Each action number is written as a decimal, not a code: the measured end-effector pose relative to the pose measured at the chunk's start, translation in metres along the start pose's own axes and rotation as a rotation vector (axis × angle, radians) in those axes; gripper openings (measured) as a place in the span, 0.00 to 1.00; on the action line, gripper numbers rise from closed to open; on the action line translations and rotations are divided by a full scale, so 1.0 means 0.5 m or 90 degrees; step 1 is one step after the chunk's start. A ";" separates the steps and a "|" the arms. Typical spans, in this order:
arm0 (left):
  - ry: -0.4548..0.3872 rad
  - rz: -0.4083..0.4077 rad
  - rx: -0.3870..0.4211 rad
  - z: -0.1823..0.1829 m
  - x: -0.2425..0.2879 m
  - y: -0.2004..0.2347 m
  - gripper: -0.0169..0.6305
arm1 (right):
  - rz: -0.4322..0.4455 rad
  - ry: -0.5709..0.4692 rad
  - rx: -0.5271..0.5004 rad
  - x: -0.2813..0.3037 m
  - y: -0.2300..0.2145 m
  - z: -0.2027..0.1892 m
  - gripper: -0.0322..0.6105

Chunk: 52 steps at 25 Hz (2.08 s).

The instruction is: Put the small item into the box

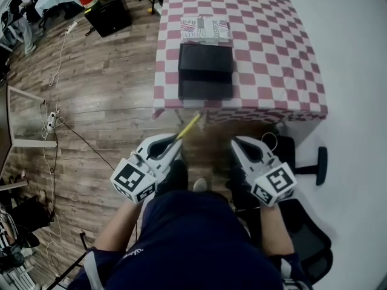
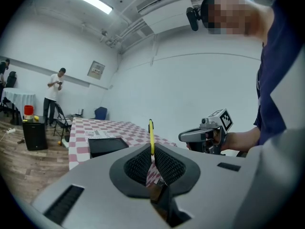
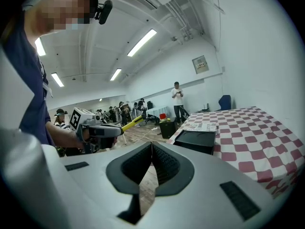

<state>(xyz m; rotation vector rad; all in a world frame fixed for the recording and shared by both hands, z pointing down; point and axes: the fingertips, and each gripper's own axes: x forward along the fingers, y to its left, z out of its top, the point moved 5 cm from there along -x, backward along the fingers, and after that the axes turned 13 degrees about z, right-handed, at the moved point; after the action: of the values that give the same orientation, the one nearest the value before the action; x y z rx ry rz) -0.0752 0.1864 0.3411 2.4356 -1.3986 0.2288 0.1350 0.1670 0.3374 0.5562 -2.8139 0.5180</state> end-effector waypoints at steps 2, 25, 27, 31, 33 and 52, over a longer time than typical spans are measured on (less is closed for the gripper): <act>0.003 -0.006 -0.001 0.010 0.026 0.040 0.10 | -0.002 0.003 0.005 0.035 -0.027 0.015 0.08; 0.053 -0.094 0.008 0.079 0.238 0.365 0.10 | -0.067 0.024 0.052 0.318 -0.224 0.144 0.08; 0.056 -0.099 0.006 0.076 0.253 0.372 0.10 | -0.069 0.028 0.053 0.325 -0.235 0.148 0.08; 0.076 -0.107 0.005 0.071 0.281 0.376 0.10 | -0.066 0.034 0.055 0.341 -0.258 0.153 0.08; 0.090 -0.111 0.009 0.062 0.298 0.375 0.10 | -0.062 0.036 0.056 0.345 -0.270 0.154 0.08; 0.179 -0.137 0.127 -0.049 0.488 0.315 0.10 | -0.010 0.052 0.094 0.290 -0.427 0.098 0.08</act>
<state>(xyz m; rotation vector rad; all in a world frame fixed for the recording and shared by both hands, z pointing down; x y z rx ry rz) -0.0865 -0.0764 0.4668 2.5643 -1.0284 0.6573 0.0829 -0.0833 0.3972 0.5721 -2.7069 0.7330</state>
